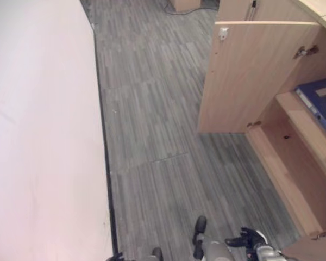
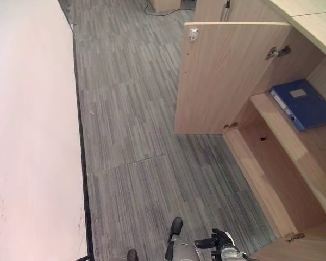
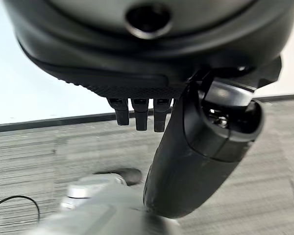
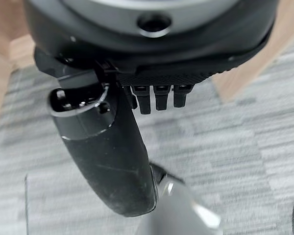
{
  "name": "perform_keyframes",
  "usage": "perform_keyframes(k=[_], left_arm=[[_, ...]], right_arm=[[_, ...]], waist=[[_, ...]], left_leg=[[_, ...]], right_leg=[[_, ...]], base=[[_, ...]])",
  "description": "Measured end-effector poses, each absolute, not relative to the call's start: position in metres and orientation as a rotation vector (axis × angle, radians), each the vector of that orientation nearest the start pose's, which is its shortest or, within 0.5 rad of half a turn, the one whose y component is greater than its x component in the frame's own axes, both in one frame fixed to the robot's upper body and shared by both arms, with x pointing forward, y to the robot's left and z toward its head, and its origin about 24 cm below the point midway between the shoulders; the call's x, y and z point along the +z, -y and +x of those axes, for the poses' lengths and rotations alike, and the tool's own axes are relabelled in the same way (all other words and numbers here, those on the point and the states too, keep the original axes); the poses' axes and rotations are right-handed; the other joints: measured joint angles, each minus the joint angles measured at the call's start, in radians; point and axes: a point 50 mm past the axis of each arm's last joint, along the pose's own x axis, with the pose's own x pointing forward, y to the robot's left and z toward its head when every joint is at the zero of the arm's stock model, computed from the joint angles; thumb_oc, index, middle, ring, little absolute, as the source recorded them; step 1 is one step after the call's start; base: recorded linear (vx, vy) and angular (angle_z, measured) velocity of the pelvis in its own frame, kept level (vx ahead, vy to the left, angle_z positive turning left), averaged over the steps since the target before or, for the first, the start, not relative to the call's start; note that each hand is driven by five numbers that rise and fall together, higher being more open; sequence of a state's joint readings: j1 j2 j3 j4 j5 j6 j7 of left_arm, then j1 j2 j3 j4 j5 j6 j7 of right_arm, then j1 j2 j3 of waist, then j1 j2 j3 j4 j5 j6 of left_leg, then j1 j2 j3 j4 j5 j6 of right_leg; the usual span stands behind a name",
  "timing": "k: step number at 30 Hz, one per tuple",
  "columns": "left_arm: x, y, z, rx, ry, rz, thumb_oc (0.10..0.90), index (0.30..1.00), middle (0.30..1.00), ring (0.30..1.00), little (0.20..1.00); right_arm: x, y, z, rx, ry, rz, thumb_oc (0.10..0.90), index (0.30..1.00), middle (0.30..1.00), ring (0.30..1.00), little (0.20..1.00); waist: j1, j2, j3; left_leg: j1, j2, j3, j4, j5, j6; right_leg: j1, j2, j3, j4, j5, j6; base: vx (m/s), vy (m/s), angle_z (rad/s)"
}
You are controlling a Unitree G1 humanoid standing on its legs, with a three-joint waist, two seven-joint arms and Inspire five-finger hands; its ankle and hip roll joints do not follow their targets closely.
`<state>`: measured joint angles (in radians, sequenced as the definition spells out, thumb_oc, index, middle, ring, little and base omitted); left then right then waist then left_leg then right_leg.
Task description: Put the empty folder in the office cabinet
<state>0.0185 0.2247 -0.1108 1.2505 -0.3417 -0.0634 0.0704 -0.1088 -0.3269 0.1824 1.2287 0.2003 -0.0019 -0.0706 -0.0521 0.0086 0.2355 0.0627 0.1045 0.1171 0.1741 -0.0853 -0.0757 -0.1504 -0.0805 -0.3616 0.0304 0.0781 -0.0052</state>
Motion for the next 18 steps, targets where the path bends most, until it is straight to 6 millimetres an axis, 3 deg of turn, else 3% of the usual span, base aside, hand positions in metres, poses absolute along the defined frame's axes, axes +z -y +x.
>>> perform_keyframes(k=[1,3,4,5,6,9,10,11,12,14,15,16,17,18], left_arm=[[-0.16,-0.244,0.083,0.336,-1.169,0.039,0.8,0.9,0.9,0.9,0.9],[-0.158,-0.246,0.084,0.332,-1.156,0.049,0.8,0.9,0.9,0.9,0.9],[-0.157,-0.244,0.09,0.322,-1.135,0.046,0.8,0.9,0.9,0.9,0.9],[-0.156,-0.243,0.096,0.314,-1.115,0.045,0.8,0.9,0.9,0.9,0.9],[-0.153,-0.241,0.105,0.295,-1.079,0.041,0.8,0.9,0.9,0.9,0.9],[-0.145,-0.23,0.129,0.235,-0.987,0.036,0.8,0.9,0.9,0.9,0.9],[-0.145,-0.228,0.132,0.225,-0.988,0.037,0.8,0.9,0.9,0.9,0.9],[-0.143,-0.225,0.137,0.206,-0.967,0.035,0.8,0.9,0.9,0.9,0.9],[-0.143,-0.223,0.136,0.193,-0.962,0.033,0.8,0.9,0.9,0.9,0.9],[-0.143,-0.22,0.136,0.192,-0.963,0.022,0.8,0.9,0.9,0.9,0.9],[-0.142,-0.218,0.139,0.196,-0.948,0.011,0.8,0.9,0.9,0.9,0.9],[-0.142,-0.218,0.139,0.198,-0.949,0.009,0.8,0.9,0.9,0.9,0.9],[-0.144,-0.217,0.136,0.2,-0.955,0.005,0.8,0.9,0.9,0.9,0.9],[-0.144,-0.215,0.136,0.2,-0.956,0.001,0.8,0.9,0.9,0.9,0.9]], right_arm=[[-0.144,0.263,0.126,-0.211,-1.132,-0.264,0.8,0.9,0.9,0.9,0.9],[-0.146,0.263,0.119,-0.215,-1.148,-0.264,0.8,0.9,0.9,0.9,0.9],[-0.147,0.264,0.116,-0.218,-1.156,-0.265,0.8,0.9,0.9,0.9,0.9],[-0.147,0.264,0.114,-0.219,-1.161,-0.266,0.8,0.9,0.9,0.9,0.9],[-0.148,0.263,0.114,-0.218,-1.161,-0.263,0.8,0.9,0.9,0.9,0.9],[-0.15,0.264,0.108,-0.228,-1.19,-0.256,0.8,0.9,0.9,0.9,0.9],[-0.151,0.263,0.104,-0.229,-1.204,-0.255,0.8,0.9,0.9,0.9,0.9],[-0.152,0.264,0.1,-0.233,-1.214,-0.255,0.8,0.9,0.9,0.9,0.9],[-0.152,0.266,0.097,-0.237,-1.222,-0.258,0.8,0.9,0.9,0.9,0.9],[-0.152,0.268,0.096,-0.242,-1.226,-0.264,0.8,0.9,0.9,0.9,0.9],[-0.151,0.271,0.094,-0.249,-1.228,-0.27,0.8,0.9,0.9,0.9,0.9],[-0.151,0.271,0.094,-0.251,-1.229,-0.272,0.8,0.9,0.9,0.9,0.9],[-0.15,0.273,0.093,-0.256,-1.229,-0.272,0.8,0.9,0.9,0.9,0.9],[-0.149,0.273,0.098,-0.25,-1.217,-0.275,0.8,0.9,0.9,0.9,0.9]], waist=[[0.001,-0.016,-0.007],[0.003,-0.021,-0.009],[0.004,-0.023,-0.013],[0.005,-0.038,-0.014],[0.01,-0.051,-0.023],[0.005,-0.083,-0.02],[-0.001,-0.089,-0.02],[0.007,-0.097,-0.016],[0.011,-0.087,-0.014],[0.017,-0.062,-0.003],[0.034,-0.032,0.01],[0.032,-0.02,0.012],[0.043,-0.002,0.014],[0.055,0.007,0.016]], left_leg=[[-0.022,0.012,-0.001,0.113,0.002,-0.016],[-0.03,0.037,-0.001,0.242,0.01,-0.029],[-0.068,0.041,-0.023,0.348,0.039,-0.063],[-0.109,0.048,-0.034,0.42,0.056,-0.063],[-0.155,0.046,-0.041,0.461,0.04,-0.043],[-0.24,0.031,-0.044,0.32,0.034,-0.041],[-0.254,0.024,-0.051,0.26,0.036,-0.046],[-0.255,0.014,-0.052,0.106,0.063,-0.045],[-0.251,0.009,-0.087,-0.067,0.111,-0.068],[-0.266,0.008,-0.159,-0.184,0.177,-0.082],[-0.282,0.007,-0.243,-0.235,0.219,-0.092],[-0.295,-0.004,-0.271,-0.239,0.233,-0.103],[-0.296,-0.016,-0.348,-0.255,0.241,-0.113],[-0.291,-0.021,-0.356,-0.254,0.245,-0.107]], right_leg=[[0.032,0.008,0.012,-0.012,-0.011,-0.011],[0.082,0.036,0.035,-0.018,-0.027,-0.037],[0.101,0.055,0.069,-0.018,-0.051,-0.056],[0.103,0.055,0.073,-0.024,-0.043,-0.066],[0.106,0.056,0.104,-0.027,-0.043,-0.082],[0.115,0.062,0.131,-0.03,-0.043,-0.098],[0.13,0.067,0.151,-0.042,-0.066,-0.075],[0.144,0.074,0.161,-0.056,-0.059,-0.066],[0.168,0.095,0.184,-0.083,-0.058,-0.058],[0.209,0.129,0.224,-0.116,-0.055,-0.054],[0.231,0.15,0.258,-0.117,-0.058,-0.076],[0.236,0.16,0.283,-0.117,-0.063,-0.073],[0.243,0.163,0.316,-0.115,-0.061,-0.078],[0.245,0.166,0.352,-0.121,-0.063,-0.069]], base=[[0.17,-0.225,-0.37],[0.14,-0.093,-0.53],[0.14,-0.07,-0.62],[0.15,0.008,-0.64],[0.1,0.018,-0.42],[0.16,0.078,-0.36],[0.23,0.131,-0.43],[0.36,0.184,-0.48],[0.3,0.137,-0.66],[0.28,0.131,-0.69],[0.27,0.133,-0.78],[0.35,0.236,-1.01],[0.17,0.139,-0.93],[0.25,0.245,-1.52]])
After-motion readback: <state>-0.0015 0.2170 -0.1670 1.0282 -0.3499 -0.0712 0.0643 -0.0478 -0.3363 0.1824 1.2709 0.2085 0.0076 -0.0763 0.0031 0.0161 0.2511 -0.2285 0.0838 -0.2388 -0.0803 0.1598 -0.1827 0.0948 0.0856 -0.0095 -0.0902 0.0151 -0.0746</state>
